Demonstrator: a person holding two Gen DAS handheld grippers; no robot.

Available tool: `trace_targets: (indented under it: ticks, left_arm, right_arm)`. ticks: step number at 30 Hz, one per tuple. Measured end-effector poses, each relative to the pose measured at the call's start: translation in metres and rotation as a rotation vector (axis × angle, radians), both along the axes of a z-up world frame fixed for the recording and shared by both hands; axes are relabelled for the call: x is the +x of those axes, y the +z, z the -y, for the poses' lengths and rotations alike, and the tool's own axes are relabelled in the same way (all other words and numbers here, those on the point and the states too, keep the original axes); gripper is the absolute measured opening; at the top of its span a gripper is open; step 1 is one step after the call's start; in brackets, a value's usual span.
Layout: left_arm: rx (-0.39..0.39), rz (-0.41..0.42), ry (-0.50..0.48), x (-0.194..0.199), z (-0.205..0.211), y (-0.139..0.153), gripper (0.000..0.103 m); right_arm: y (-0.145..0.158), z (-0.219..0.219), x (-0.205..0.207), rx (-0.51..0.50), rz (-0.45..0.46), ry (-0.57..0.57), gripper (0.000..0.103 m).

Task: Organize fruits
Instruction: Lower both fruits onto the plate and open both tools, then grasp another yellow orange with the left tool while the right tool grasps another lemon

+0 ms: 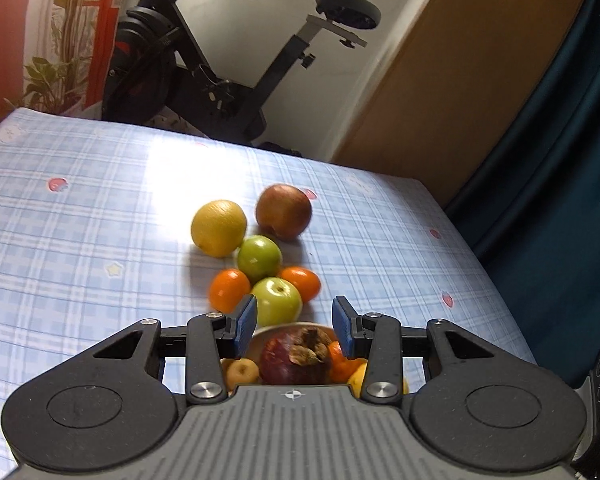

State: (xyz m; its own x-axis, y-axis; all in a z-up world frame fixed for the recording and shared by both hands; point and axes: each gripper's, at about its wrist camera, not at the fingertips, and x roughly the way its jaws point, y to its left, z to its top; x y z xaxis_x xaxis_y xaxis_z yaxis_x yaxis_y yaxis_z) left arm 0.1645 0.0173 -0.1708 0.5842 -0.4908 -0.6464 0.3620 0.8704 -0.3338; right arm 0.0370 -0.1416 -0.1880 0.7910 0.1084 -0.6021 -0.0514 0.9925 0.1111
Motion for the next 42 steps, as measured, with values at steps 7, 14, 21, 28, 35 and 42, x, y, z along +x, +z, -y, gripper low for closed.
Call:
trace_targets:
  ticks: [7, 14, 21, 28, 35, 42]
  left_arm:
    - [0.023, 0.095, 0.108, 0.021, -0.026, 0.029, 0.043]
    - [0.104, 0.160, 0.141, 0.044, -0.032, 0.040, 0.043]
    - [0.105, 0.119, 0.132, 0.068, -0.038, 0.030, 0.043]
    - [0.092, 0.062, 0.103, 0.096, -0.029, 0.007, 0.043]
    - [0.048, -0.042, 0.073, 0.129, -0.017, -0.017, 0.043]
    - [0.002, -0.121, 0.030, 0.148, -0.011, -0.040, 0.043]
  right_arm:
    - [0.019, 0.008, 0.019, 0.036, 0.039, -0.003, 0.068]
    - [0.030, 0.007, 0.055, 0.040, 0.068, 0.010, 0.068]
    - [0.027, 0.000, 0.101, 0.044, 0.047, 0.056, 0.068]
    - [0.014, -0.009, 0.151, -0.006, 0.007, 0.142, 0.068]
    - [-0.006, -0.022, 0.193, -0.029, -0.048, 0.235, 0.065]
    - [-0.016, -0.022, 0.216, -0.021, -0.076, 0.265, 0.064]
